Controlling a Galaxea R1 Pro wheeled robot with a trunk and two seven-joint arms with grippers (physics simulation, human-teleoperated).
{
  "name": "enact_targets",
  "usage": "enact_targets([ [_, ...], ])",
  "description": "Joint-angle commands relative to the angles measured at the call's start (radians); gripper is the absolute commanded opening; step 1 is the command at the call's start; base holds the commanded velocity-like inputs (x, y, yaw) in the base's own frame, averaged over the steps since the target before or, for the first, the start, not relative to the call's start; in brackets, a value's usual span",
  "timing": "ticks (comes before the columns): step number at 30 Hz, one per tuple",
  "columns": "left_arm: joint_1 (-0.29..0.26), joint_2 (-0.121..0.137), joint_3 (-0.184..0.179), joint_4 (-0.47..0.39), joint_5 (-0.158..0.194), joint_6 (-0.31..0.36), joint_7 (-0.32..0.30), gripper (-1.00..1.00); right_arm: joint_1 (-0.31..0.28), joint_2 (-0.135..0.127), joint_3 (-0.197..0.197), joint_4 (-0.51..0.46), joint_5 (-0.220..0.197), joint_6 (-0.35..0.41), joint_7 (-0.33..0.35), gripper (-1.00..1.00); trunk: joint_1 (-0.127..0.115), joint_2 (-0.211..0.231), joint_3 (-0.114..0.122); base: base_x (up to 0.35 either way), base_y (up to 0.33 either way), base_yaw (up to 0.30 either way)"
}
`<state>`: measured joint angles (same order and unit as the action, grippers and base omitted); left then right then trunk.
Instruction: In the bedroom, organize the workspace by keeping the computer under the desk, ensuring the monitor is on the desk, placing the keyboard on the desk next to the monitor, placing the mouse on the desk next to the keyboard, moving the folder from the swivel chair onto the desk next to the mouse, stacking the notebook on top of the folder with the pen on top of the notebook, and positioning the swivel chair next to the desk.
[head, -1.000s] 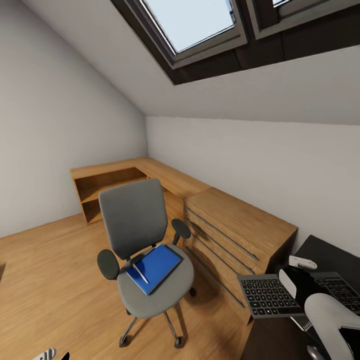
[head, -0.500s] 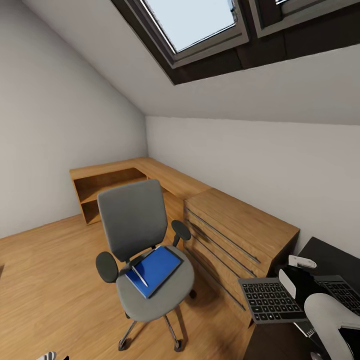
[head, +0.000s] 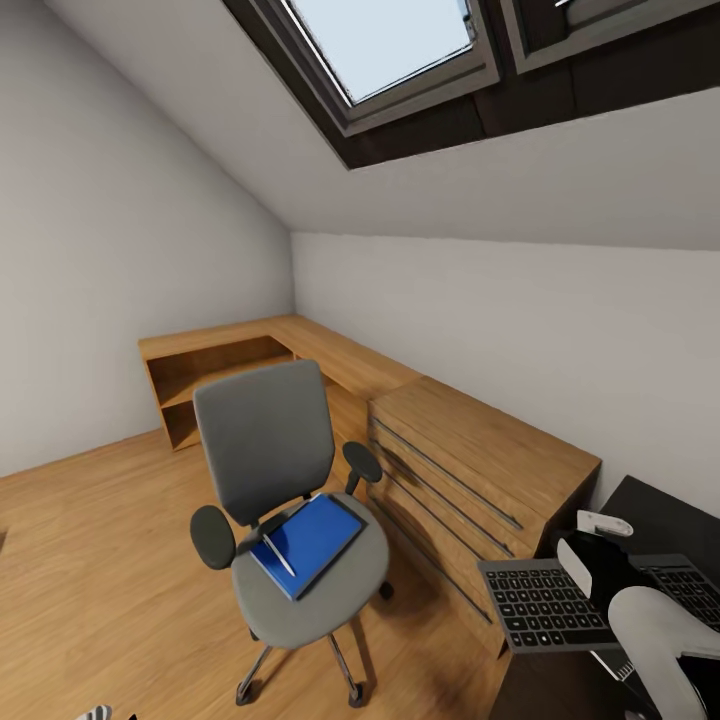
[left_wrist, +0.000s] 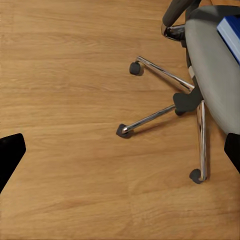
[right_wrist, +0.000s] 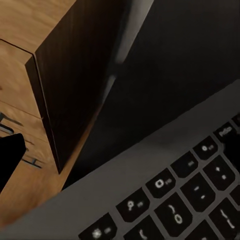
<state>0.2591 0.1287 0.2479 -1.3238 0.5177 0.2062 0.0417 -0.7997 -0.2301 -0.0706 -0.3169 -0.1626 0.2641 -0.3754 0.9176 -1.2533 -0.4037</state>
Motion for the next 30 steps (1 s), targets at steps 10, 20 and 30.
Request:
enact_targets([
  [10,0.000,0.000,0.001,-0.002,0.010,0.005,0.004,1.00,-0.001,0.002,0.001,-0.001,0.009,0.008,-0.082,1.00,0.000,-0.001,-0.001,0.000,0.000,0.000],
  [20,0.000,0.000,0.000,-0.002,0.010,0.005,0.004,1.00,0.000,0.004,0.003,-0.001,0.029,0.009,-0.091,1.00,0.035,-0.064,-0.029,0.000,0.000,0.000],
  [30,0.000,0.000,-0.001,-0.002,0.010,0.005,0.004,1.00,-0.001,0.005,0.003,-0.001,0.041,0.009,-0.091,1.00,0.054,-0.099,-0.045,0.000,0.000,0.000],
])
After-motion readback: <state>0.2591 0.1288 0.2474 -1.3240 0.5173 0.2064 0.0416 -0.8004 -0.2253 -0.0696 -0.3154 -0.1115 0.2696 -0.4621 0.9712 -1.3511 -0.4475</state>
